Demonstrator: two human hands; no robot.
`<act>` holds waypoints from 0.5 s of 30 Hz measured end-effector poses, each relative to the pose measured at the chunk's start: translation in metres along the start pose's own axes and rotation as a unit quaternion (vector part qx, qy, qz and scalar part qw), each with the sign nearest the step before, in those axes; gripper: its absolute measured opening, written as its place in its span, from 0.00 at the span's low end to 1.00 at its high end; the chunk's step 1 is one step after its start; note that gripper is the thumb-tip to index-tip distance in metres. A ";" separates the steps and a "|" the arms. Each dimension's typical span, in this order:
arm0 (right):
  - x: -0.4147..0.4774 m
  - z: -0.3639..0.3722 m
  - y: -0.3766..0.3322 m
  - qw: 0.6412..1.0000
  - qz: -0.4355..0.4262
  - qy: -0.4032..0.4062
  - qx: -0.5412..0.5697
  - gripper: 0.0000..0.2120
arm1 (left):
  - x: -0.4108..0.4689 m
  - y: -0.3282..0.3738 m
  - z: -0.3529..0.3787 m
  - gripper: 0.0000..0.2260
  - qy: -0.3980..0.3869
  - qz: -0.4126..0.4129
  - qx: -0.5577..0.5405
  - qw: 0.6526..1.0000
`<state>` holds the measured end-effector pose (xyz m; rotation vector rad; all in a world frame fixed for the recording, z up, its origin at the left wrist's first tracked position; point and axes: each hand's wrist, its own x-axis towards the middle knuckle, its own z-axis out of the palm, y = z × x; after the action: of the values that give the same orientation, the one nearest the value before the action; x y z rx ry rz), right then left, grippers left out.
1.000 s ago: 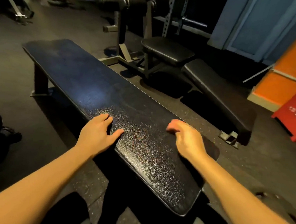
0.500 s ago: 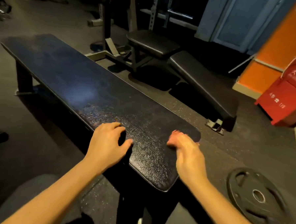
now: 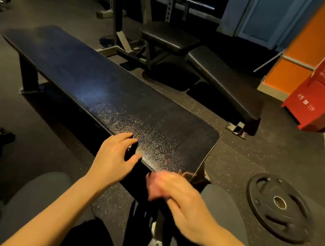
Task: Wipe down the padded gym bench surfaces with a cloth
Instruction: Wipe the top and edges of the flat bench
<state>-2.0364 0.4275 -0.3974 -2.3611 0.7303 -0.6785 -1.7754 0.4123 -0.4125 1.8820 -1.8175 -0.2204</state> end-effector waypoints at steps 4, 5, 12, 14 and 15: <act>0.022 -0.009 -0.016 0.970 0.118 -0.034 0.211 0.20 | -0.036 0.010 -0.025 0.12 0.089 -0.094 -0.177 0.976; 0.035 -0.012 -0.016 0.953 0.153 -0.011 0.260 0.19 | -0.042 0.014 -0.032 0.09 0.090 -0.125 -0.244 0.957; 0.110 0.001 -0.014 0.947 0.184 -0.009 0.264 0.03 | -0.044 0.026 -0.042 0.22 -0.043 -0.185 -0.498 0.846; 0.117 0.005 -0.013 0.942 0.207 -0.007 0.264 0.03 | -0.048 0.026 -0.043 0.14 -0.024 -0.203 -0.477 0.855; 0.121 0.005 -0.014 0.935 0.224 -0.015 0.275 0.03 | -0.051 0.026 -0.043 0.10 -0.003 -0.219 -0.467 0.857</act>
<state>-1.9413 0.3636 -0.3568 -1.6182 0.8899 -0.5515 -1.7836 0.4729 -0.3756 1.4877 -0.9212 -1.0539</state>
